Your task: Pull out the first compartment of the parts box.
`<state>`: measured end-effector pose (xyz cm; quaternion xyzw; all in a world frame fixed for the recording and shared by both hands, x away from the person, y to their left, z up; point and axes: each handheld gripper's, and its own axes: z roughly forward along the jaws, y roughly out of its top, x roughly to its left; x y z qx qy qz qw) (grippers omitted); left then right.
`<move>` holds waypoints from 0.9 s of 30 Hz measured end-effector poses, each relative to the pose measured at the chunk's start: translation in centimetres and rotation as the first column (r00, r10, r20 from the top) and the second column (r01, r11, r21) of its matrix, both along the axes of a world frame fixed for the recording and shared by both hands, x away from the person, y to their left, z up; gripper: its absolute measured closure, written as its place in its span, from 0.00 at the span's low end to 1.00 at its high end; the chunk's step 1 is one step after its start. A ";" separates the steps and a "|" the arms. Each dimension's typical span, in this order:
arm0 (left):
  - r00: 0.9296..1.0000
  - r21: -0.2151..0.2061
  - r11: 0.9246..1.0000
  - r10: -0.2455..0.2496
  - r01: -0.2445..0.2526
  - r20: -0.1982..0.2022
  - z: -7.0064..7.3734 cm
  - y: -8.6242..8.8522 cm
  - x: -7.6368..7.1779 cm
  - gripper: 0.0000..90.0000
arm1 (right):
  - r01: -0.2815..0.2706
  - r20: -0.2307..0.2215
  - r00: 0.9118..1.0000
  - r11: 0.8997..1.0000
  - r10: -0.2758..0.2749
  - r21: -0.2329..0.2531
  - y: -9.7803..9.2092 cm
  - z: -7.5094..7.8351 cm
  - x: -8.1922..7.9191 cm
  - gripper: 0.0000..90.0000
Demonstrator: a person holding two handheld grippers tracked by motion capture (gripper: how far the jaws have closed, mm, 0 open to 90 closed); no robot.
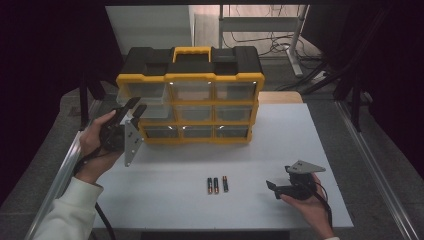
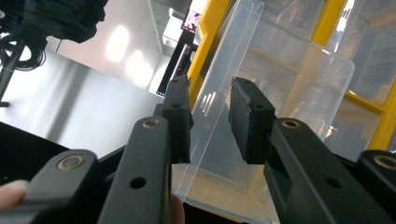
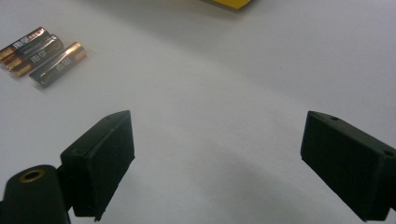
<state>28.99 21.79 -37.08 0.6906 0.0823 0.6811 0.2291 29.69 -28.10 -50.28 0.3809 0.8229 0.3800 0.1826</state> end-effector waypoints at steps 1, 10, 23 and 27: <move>1.000 0.001 1.000 0.001 -0.001 0.000 0.0 0.0 0.0 0.77 | 0.000 0.000 1.000 1.000 0.000 0.000 0.0 0.0 0.0 0.11; 1.000 -0.002 1.000 0.001 -0.001 0.002 -0.2 0.0 -0.3 0.76 | -0.001 0.000 1.000 1.000 0.001 -0.001 0.0 0.0 0.0 0.11; 1.000 -0.008 1.000 -0.006 0.006 0.004 -0.2 0.0 -0.7 0.76 | 0.000 0.001 1.000 1.000 0.000 0.000 0.0 0.0 0.0 0.11; 1.000 -0.007 1.000 -0.012 0.012 0.009 -0.2 0.0 -1.0 0.76 | 0.000 0.001 1.000 1.000 0.000 0.000 0.0 0.0 0.0 0.11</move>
